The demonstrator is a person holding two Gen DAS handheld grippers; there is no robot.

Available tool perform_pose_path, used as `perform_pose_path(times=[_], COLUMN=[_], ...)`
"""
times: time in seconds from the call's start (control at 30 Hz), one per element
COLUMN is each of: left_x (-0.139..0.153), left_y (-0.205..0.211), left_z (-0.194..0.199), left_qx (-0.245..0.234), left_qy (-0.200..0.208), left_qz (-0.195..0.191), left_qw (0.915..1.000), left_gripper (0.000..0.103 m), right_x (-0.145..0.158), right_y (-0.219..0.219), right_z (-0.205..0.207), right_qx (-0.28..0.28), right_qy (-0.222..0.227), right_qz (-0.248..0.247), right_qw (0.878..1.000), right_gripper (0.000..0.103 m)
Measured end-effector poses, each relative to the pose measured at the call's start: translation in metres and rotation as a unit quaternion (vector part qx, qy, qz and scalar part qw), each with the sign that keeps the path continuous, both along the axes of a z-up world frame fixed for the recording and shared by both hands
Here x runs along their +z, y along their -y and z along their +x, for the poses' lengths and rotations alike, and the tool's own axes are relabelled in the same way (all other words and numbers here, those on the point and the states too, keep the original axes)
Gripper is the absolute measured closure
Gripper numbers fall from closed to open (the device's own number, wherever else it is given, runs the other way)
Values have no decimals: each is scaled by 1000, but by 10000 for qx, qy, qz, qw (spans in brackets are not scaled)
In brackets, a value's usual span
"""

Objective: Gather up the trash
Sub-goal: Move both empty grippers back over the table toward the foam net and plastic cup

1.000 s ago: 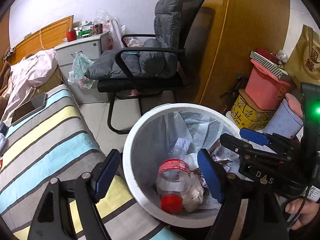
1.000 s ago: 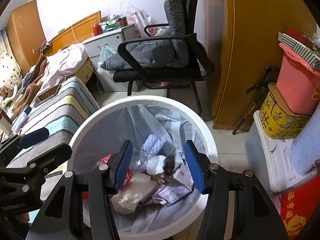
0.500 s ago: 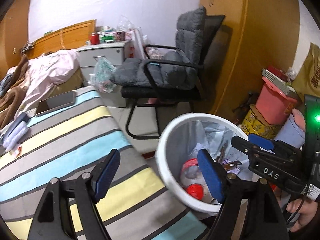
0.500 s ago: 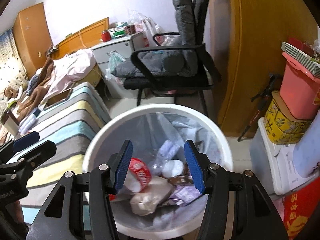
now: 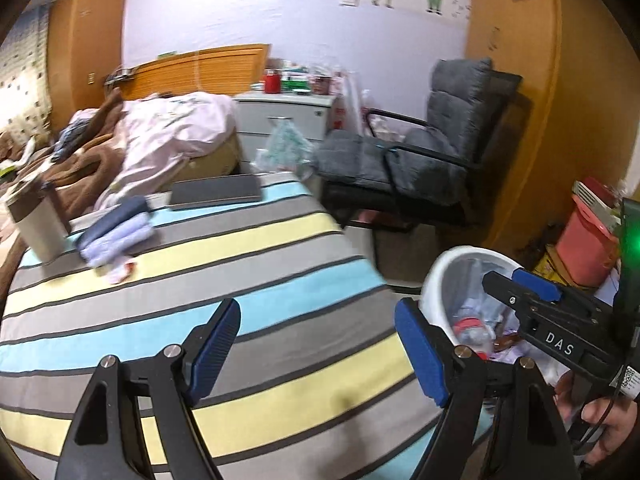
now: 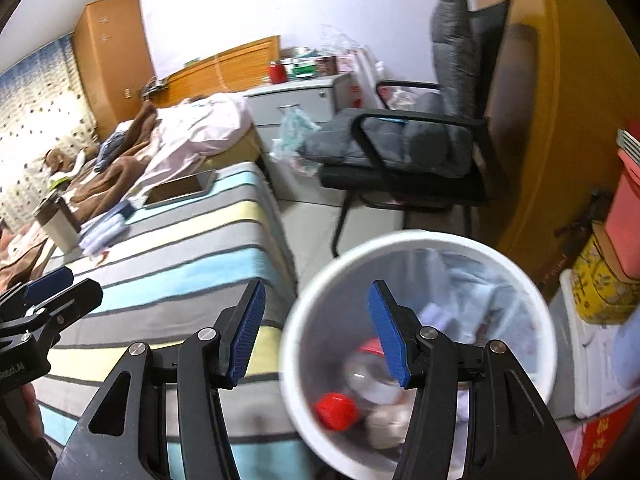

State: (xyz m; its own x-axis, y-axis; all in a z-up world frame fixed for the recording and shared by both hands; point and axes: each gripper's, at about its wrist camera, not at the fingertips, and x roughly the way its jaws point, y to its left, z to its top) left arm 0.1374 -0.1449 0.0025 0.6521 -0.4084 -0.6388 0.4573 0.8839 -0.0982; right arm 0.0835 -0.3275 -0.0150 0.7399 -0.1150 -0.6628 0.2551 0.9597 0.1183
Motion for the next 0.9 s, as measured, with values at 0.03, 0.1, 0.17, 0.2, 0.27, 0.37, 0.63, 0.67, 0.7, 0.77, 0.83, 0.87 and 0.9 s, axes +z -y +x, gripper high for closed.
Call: perform_pose_path(times=[0.03, 0.1, 0.17, 0.2, 0.27, 0.37, 0.63, 0.67, 0.7, 0.77, 0.83, 0.87, 0.9], left_x=[0, -1, -2, -2, -3, -2, -9, -10, -11, -14, -18, -20, -21], left_y=[-8, -21, -37, -43, -61, -91, -157, -163, -170, -180, -189, -193, -197], left_z=[2, 8, 13, 16, 21, 30, 57, 60, 64, 70, 77, 80, 82], left_qx=[78, 218, 365, 417, 572, 862, 1530, 1596, 1644, 1736, 1819, 1845, 1858], left_qy=[7, 5, 4, 6, 40, 90, 90, 76, 51, 35, 9, -12, -26], left_qz=[0, -10, -39, -43, -59, -22, 71, 72, 66, 57, 100, 111, 121], left_qw=[10000, 9998, 9993, 9991, 9983, 9962, 9882, 9871, 9864, 9848, 9833, 9828, 9825], left_gripper=[22, 22, 22, 22, 22, 22, 22, 22, 22, 22, 22, 22, 22], right_x=[0, 0, 1, 1, 3, 3, -9, -12, -13, -16, -19, -21, -22], right_y=[-5, -18, -30, -36, -51, -73, -121, -127, -132, -142, -152, -156, -160], right_z=[4, 12, 21, 24, 34, 50, 87, 92, 95, 102, 110, 114, 117], right_qx=[46, 143, 290, 362, 566, 845, 1437, 1500, 1551, 1685, 1828, 1892, 1958], right_qy=[5, 11, 19, 27, 57, 53, -110, -143, -160, -191, -229, -245, -245], right_qz=[5, 24, 50, 47, 6, -65, -121, -140, -149, -152, -120, -108, -99], right_qw=[10000, 9999, 9996, 9993, 9984, 9964, 9895, 9885, 9877, 9854, 9828, 9816, 9803], right_gripper=[47, 47, 47, 47, 47, 47, 47, 47, 47, 47, 47, 47, 47])
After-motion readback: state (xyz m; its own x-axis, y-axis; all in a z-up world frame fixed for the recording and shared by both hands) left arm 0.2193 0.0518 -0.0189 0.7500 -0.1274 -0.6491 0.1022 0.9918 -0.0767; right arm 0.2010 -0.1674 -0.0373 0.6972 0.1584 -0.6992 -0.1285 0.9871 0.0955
